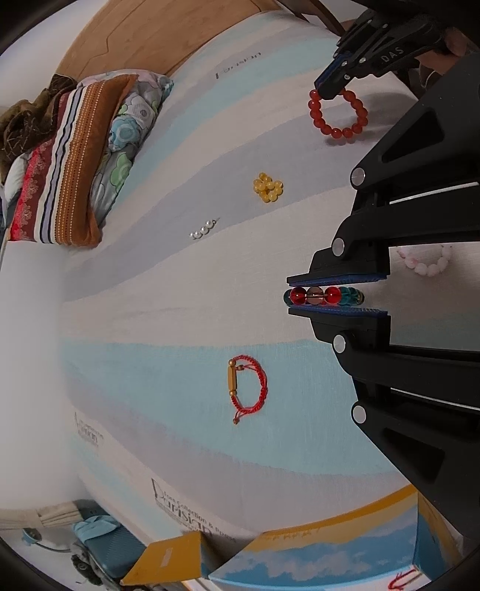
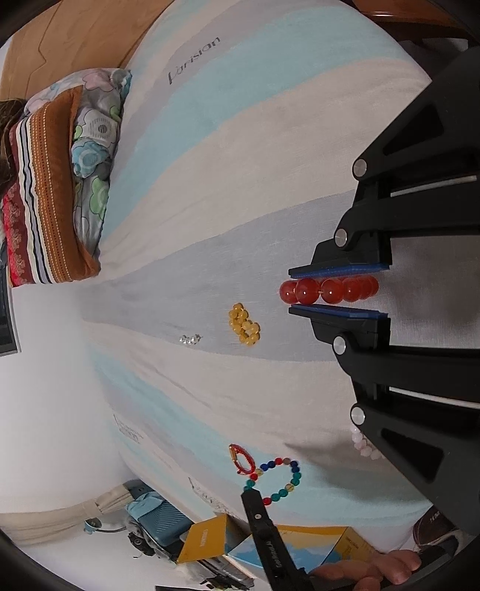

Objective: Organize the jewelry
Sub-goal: 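Carry both held bead bracelets over the white cardboard box with both tools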

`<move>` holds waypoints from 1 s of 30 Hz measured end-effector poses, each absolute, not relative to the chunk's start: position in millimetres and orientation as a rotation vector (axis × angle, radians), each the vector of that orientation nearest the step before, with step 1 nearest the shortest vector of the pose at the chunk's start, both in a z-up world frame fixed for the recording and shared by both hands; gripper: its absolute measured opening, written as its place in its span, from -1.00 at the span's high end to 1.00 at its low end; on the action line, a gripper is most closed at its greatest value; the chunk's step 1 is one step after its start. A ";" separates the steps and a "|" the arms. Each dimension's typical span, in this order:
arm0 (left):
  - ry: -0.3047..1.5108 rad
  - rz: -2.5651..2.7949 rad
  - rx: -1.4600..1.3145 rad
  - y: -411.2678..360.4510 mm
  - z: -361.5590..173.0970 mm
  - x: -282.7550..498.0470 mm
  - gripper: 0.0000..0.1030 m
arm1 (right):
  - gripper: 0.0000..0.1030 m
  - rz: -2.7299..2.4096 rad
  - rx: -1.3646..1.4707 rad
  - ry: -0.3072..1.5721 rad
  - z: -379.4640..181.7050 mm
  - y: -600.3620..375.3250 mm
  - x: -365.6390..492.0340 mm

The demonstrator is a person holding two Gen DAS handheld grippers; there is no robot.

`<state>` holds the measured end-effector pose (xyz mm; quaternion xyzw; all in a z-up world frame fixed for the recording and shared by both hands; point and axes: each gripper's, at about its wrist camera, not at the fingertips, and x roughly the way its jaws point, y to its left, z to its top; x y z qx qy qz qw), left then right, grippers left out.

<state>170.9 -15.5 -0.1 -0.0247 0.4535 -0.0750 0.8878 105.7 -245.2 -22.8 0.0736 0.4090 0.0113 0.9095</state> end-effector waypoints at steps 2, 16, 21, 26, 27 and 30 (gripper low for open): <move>0.944 -0.160 -0.057 -13.6 4.1 168.4 0.82 | 0.75 0.017 0.151 0.844 -18.4 -244.0 105.8; 0.891 -0.105 -0.064 31.5 52.0 137.3 0.82 | 0.75 0.055 0.082 0.802 38.3 -206.6 112.0; 0.875 -0.062 -0.067 52.3 66.1 125.2 0.82 | 0.75 0.104 0.072 0.806 55.6 -181.5 121.7; 0.861 -0.027 -0.064 70.7 76.2 115.7 0.82 | 0.75 0.133 0.068 0.804 71.5 -158.8 126.7; 0.858 -0.017 -0.065 76.0 78.4 113.4 0.82 | 0.75 0.146 0.067 0.804 74.7 -152.1 127.5; 0.852 0.000 -0.080 87.7 83.2 108.4 0.82 | 0.74 0.176 0.061 0.805 80.1 -136.9 130.4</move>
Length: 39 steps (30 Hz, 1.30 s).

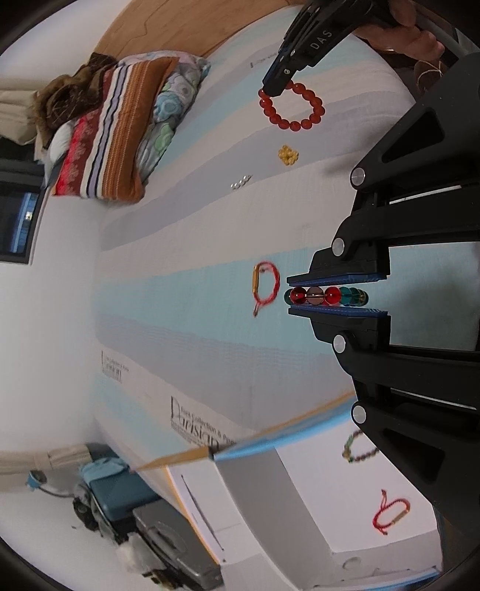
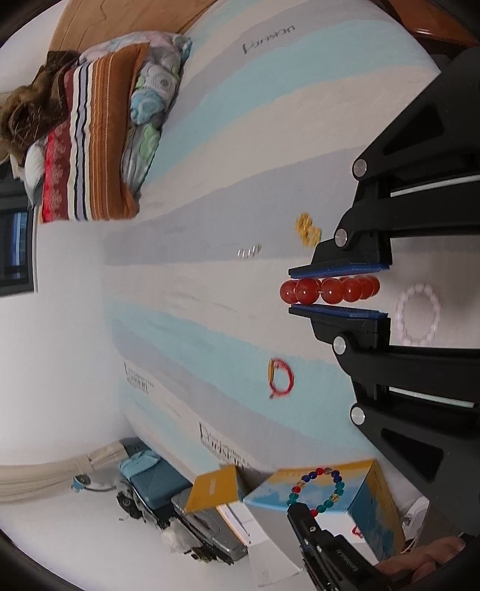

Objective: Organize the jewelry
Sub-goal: 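Carry both held bead bracelets over the white cardboard box with both tools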

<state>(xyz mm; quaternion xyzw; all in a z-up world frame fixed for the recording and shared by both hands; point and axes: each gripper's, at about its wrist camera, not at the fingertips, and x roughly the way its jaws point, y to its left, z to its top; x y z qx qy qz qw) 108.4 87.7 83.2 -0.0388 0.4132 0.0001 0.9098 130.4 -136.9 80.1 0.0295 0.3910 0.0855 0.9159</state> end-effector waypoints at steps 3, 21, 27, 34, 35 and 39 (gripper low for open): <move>0.844 0.027 -0.088 105.3 88.1 100.5 0.82 | 0.74 0.193 0.047 0.799 86.1 -119.4 133.0; 0.819 0.200 -0.155 217.0 111.6 56.9 0.82 | 0.75 0.319 -0.025 0.798 121.6 9.8 142.0; 0.810 0.259 -0.177 252.2 117.3 38.0 0.82 | 0.75 0.391 -0.055 0.791 128.7 59.4 133.9; 0.818 0.321 -0.205 287.4 114.3 18.9 0.82 | 0.75 0.457 -0.088 0.792 130.2 108.9 120.5; 0.818 0.330 -0.211 293.2 113.5 15.7 0.82 | 0.75 0.468 -0.097 0.792 130.1 117.6 118.0; 0.822 0.366 -0.227 314.1 109.4 4.3 0.82 | 0.75 0.500 -0.118 0.794 129.3 144.6 110.1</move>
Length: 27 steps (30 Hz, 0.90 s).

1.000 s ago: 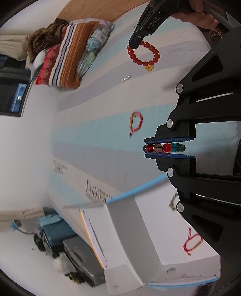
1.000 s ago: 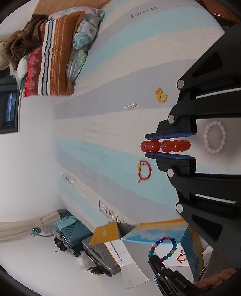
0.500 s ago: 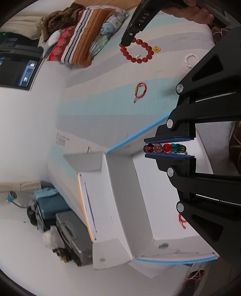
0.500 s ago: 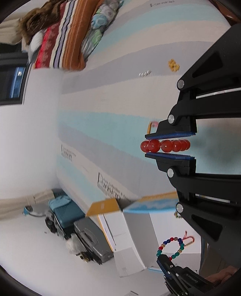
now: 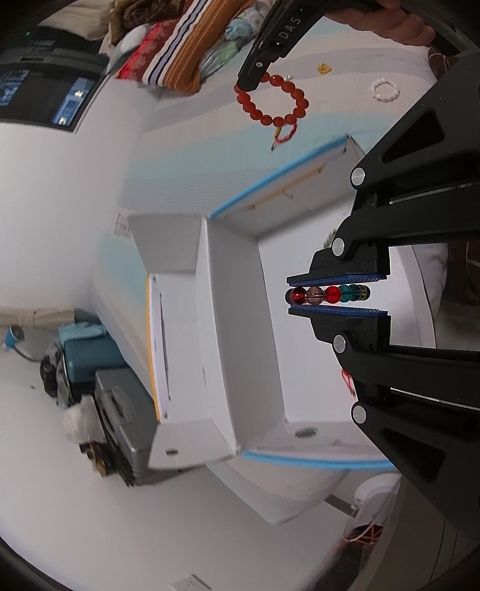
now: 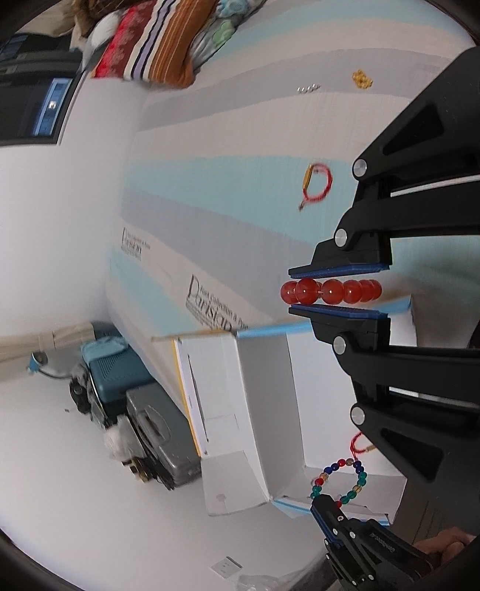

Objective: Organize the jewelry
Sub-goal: 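Carry both held bead bracelets over the white cardboard box with both tools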

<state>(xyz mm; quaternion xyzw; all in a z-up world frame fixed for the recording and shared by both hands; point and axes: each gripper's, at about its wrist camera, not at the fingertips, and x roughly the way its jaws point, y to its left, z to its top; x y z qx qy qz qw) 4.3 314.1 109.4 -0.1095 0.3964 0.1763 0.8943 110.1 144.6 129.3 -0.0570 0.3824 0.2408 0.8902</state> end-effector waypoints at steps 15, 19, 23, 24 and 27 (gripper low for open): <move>0.913 0.475 -0.297 382.8 62.2 -25.2 0.82 | 0.75 0.574 -0.202 0.863 83.6 216.3 91.8; 0.950 0.482 -0.318 392.8 47.2 -22.6 0.82 | 0.75 0.578 -0.228 0.892 69.7 228.4 91.9; 1.004 0.485 -0.324 397.1 31.6 -18.1 0.82 | 0.75 0.582 -0.260 0.934 52.9 238.8 93.3; 1.013 0.482 -0.335 398.9 28.6 -17.7 0.82 | 0.75 0.579 -0.268 0.946 48.4 241.2 93.8; 1.046 0.475 -0.357 400.5 16.7 -14.0 0.82 | 0.75 0.566 -0.311 0.982 29.6 249.1 92.8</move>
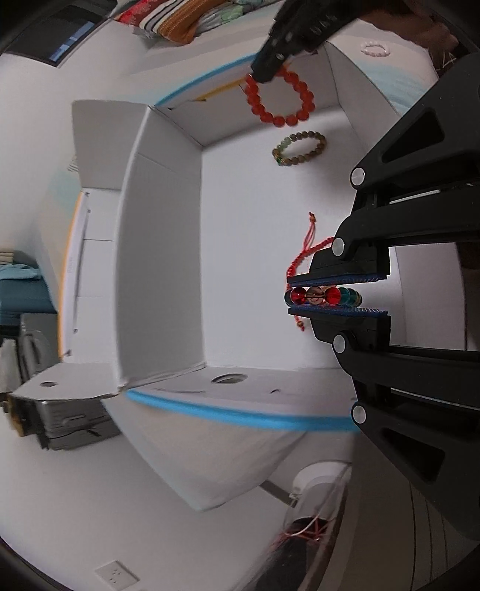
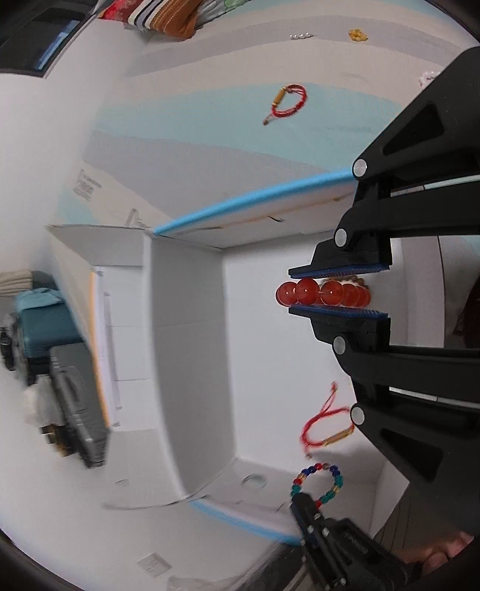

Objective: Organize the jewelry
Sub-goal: 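Carry both held bead bracelets over the white cardboard box with both tools, then open both tools to drop the bead bracelets into the box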

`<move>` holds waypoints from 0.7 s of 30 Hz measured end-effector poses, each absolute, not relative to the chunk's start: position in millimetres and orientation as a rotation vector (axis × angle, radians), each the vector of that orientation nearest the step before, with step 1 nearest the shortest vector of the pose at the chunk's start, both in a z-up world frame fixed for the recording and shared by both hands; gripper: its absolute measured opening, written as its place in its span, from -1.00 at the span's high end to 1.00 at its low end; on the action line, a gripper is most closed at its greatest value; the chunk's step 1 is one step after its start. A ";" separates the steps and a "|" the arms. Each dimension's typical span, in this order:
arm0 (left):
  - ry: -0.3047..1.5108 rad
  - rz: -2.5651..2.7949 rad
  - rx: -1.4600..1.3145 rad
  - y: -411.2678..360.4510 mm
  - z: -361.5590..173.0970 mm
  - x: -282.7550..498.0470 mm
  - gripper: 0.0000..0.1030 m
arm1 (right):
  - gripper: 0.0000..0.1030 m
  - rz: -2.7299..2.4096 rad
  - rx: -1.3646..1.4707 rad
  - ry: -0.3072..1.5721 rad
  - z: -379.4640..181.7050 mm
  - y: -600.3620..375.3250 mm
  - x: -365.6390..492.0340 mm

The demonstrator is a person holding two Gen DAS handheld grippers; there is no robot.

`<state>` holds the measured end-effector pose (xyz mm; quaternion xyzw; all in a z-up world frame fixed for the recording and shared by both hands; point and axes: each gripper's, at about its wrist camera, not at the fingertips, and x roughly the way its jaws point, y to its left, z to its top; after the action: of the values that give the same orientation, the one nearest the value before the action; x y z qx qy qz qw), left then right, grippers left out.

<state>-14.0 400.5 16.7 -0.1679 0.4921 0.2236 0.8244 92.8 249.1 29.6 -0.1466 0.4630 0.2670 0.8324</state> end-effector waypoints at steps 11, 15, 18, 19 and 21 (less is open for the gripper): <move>1.101 0.489 -0.347 402.7 -10.4 -4.7 0.82 | 0.75 0.542 -0.345 1.040 -1.2 258.3 98.9; 1.105 0.496 -0.341 401.0 -12.2 -3.9 0.81 | 0.74 0.543 -0.343 1.043 -2.9 258.3 98.4; 1.094 0.511 -0.332 400.2 -7.2 -6.1 0.71 | 0.73 0.549 -0.338 1.031 1.5 257.1 96.3; 1.090 0.516 -0.327 399.5 -5.6 -8.0 0.64 | 0.72 0.552 -0.336 1.032 3.5 256.7 95.6; 1.072 0.515 -0.320 397.4 -1.4 -11.5 0.32 | 0.60 0.562 -0.326 1.020 11.8 252.0 92.1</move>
<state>-11.5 397.4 -1.4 -0.1503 0.5029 0.2414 0.8162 92.1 252.0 11.8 -0.1532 0.4796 0.2643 0.8226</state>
